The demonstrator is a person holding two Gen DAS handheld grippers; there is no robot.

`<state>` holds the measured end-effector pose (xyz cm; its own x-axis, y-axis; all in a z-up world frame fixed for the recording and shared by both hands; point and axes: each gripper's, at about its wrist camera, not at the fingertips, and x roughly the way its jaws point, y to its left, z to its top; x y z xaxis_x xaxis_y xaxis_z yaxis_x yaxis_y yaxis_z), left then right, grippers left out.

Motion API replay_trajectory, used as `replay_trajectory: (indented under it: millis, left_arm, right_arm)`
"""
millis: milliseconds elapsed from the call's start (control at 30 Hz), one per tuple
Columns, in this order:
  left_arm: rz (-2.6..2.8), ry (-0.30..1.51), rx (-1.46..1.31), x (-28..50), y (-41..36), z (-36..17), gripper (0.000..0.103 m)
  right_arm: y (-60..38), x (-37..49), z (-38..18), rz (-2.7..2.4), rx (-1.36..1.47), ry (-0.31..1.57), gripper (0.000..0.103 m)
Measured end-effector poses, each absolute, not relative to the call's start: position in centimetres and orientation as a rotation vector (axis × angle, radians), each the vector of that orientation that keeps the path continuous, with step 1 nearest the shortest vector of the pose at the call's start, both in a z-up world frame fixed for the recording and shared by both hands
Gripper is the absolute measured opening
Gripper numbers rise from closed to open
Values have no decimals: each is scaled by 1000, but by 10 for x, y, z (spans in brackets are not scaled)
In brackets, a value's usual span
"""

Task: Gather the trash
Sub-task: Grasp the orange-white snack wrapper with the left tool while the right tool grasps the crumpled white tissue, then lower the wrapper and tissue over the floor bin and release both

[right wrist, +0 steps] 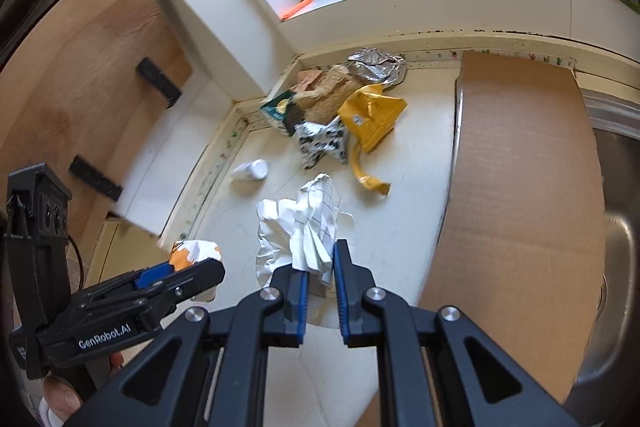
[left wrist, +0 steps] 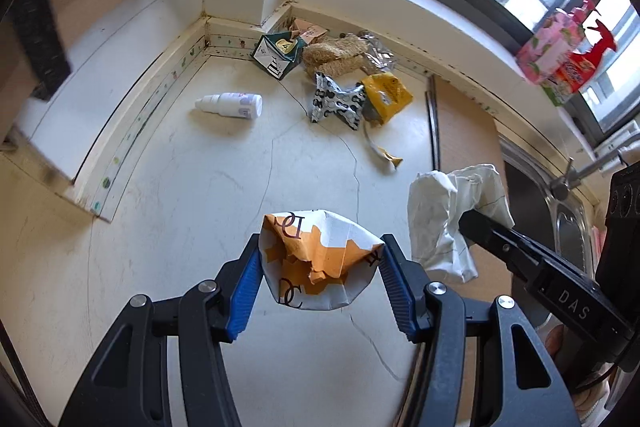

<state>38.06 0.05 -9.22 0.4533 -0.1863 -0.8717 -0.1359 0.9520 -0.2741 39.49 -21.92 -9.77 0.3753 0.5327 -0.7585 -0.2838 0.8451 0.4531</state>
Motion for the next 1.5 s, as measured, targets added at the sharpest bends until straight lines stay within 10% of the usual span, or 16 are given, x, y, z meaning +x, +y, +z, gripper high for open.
replay_trajectory:
  millis: [800, 1500]
  left_arm:
    - [-302, 1100, -193, 130, 7, -75, 55]
    - [-317, 1364, -250, 78, 2, -259, 55]
  right_arm:
    - [-193, 105, -65, 407, 270, 998, 11]
    - [-202, 38, -226, 272, 290, 1318, 12]
